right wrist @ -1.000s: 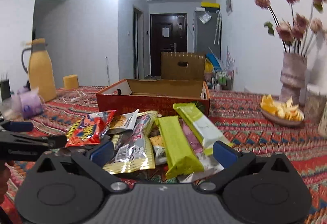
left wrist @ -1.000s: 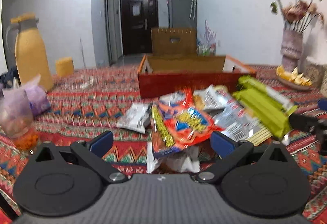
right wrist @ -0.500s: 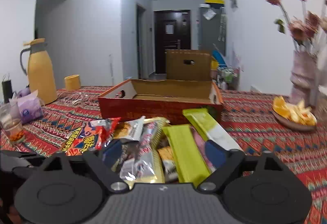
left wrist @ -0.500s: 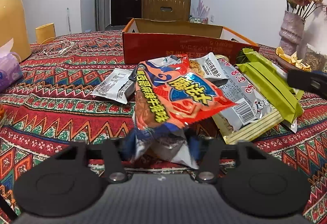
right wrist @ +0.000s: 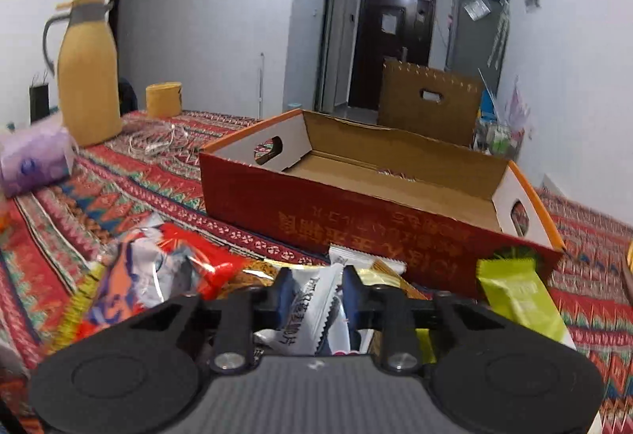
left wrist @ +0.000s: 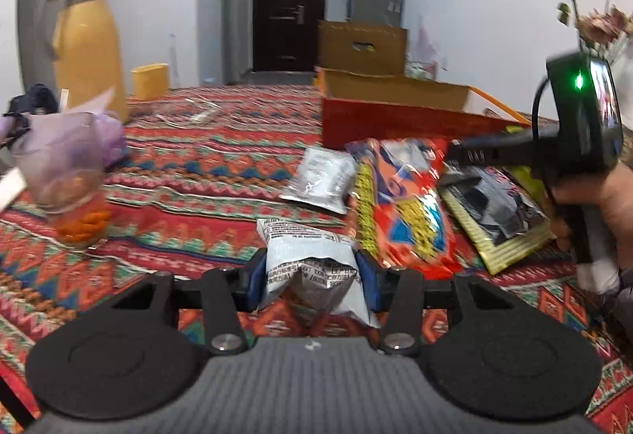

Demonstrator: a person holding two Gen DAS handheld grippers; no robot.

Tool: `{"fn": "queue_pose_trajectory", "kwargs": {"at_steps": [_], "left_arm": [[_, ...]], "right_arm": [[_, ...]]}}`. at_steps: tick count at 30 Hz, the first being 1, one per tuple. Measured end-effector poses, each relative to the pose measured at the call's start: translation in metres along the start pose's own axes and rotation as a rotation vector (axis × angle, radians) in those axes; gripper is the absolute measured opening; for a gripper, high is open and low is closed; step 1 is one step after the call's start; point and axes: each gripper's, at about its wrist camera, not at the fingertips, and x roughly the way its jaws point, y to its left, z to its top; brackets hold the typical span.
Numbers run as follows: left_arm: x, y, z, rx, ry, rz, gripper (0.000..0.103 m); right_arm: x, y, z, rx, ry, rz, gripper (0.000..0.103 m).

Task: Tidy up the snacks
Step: 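Lift the held biscuit packets with both tools toward the orange box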

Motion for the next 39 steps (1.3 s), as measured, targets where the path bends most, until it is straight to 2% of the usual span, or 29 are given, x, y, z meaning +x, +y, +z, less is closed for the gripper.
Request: {"fn": "queue_pose_trajectory", "kwargs": {"at_steps": [2, 4, 6, 9, 13, 16, 19, 20, 21, 25, 28, 30, 31, 32, 35, 39], "left_arm": [[-0.004, 0.002, 0.003, -0.007, -0.012, 0.003, 0.048], [-0.007, -0.001, 0.003, -0.003, -0.019, -0.003, 0.048], [-0.009, -0.008, 0.004, 0.010, -0.024, -0.019, 0.048], [-0.011, -0.021, 0.004, 0.031, -0.033, -0.046, 0.048], [-0.014, -0.036, 0.001, 0.052, -0.036, -0.081, 0.048], [-0.010, -0.044, -0.001, 0.066, -0.030, -0.099, 0.048], [-0.005, -0.049, 0.003, 0.071, -0.035, -0.093, 0.048], [-0.004, -0.050, 0.006, 0.068, -0.037, -0.089, 0.048], [-0.003, -0.050, 0.007, 0.065, -0.038, -0.085, 0.048], [-0.011, -0.044, 0.012, 0.046, -0.059, -0.055, 0.048], [-0.017, -0.038, 0.010, 0.038, -0.063, -0.033, 0.048], [-0.019, -0.035, 0.009, 0.038, -0.051, -0.008, 0.048], [-0.019, -0.033, 0.008, 0.038, -0.046, 0.001, 0.048], [-0.020, -0.031, 0.007, 0.036, -0.044, 0.009, 0.048], [-0.021, -0.027, 0.006, 0.025, -0.041, 0.024, 0.048], [-0.021, -0.026, 0.005, 0.022, -0.037, 0.016, 0.048]], "right_arm": [[-0.004, 0.006, -0.004, -0.035, -0.017, -0.031, 0.011], [-0.014, 0.008, -0.009, -0.040, -0.022, -0.021, 0.000], [-0.027, 0.007, -0.014, -0.044, -0.026, -0.019, 0.000], [-0.062, 0.002, -0.027, -0.024, -0.060, -0.062, 0.000], [-0.113, -0.020, -0.050, 0.094, -0.074, -0.093, 0.000], [-0.131, -0.028, -0.059, 0.078, -0.104, -0.056, 0.013], [-0.119, -0.021, -0.045, -0.081, -0.070, 0.032, 0.054], [-0.110, -0.018, -0.040, -0.116, -0.075, 0.076, 0.058], [-0.097, -0.017, -0.034, -0.142, -0.076, 0.111, 0.058], [-0.047, 0.005, -0.015, -0.362, -0.001, 0.157, 0.059], [-0.024, 0.022, -0.008, -0.460, 0.016, 0.213, 0.079], [-0.011, 0.028, -0.004, -0.503, 0.059, 0.235, 0.076], [-0.007, 0.028, -0.004, -0.510, 0.067, 0.244, 0.070], [-0.004, 0.028, -0.003, -0.502, 0.075, 0.256, 0.057], [-0.003, 0.026, -0.001, -0.439, 0.084, 0.262, 0.041], [-0.021, 0.017, -0.010, -0.359, 0.067, 0.227, 0.041]]}}
